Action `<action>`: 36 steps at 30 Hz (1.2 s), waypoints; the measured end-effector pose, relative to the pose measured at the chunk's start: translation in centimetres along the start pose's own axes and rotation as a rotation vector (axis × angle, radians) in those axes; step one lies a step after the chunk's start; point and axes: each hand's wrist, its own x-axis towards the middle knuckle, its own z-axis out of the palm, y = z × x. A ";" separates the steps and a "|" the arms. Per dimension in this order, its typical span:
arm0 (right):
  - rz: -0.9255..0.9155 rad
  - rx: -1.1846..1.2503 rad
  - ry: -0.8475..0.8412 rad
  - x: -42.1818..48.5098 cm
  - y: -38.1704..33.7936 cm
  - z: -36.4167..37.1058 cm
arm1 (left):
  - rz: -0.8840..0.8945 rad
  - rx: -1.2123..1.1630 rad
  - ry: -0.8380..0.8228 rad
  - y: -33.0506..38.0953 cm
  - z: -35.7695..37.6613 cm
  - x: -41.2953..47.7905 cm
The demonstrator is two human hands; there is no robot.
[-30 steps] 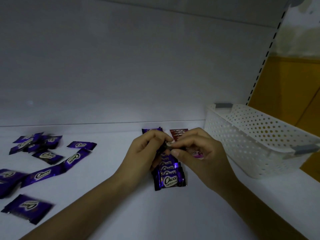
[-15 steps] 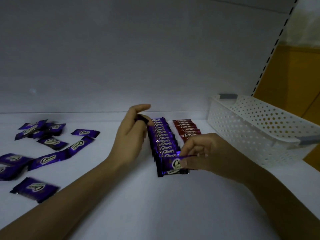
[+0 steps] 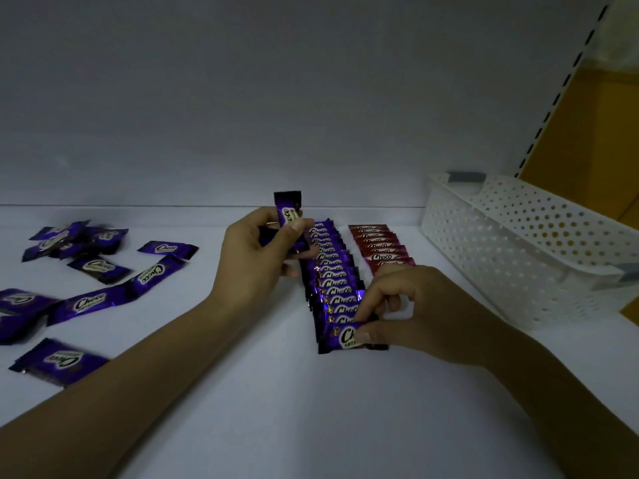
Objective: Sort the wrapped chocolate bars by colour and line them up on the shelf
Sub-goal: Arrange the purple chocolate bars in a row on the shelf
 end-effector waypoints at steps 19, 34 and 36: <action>0.065 0.581 0.387 0.4 -0.5 -1.3 | 0.337 0.318 -0.397 1.4 1.6 -2.5; 0.037 0.337 -0.080 -0.2 -0.7 -0.4 | 0.270 0.287 0.107 -0.2 -0.1 -0.2; 0.045 0.252 -0.111 -0.2 -0.6 -0.3 | 0.258 0.305 0.145 -0.7 -0.5 0.1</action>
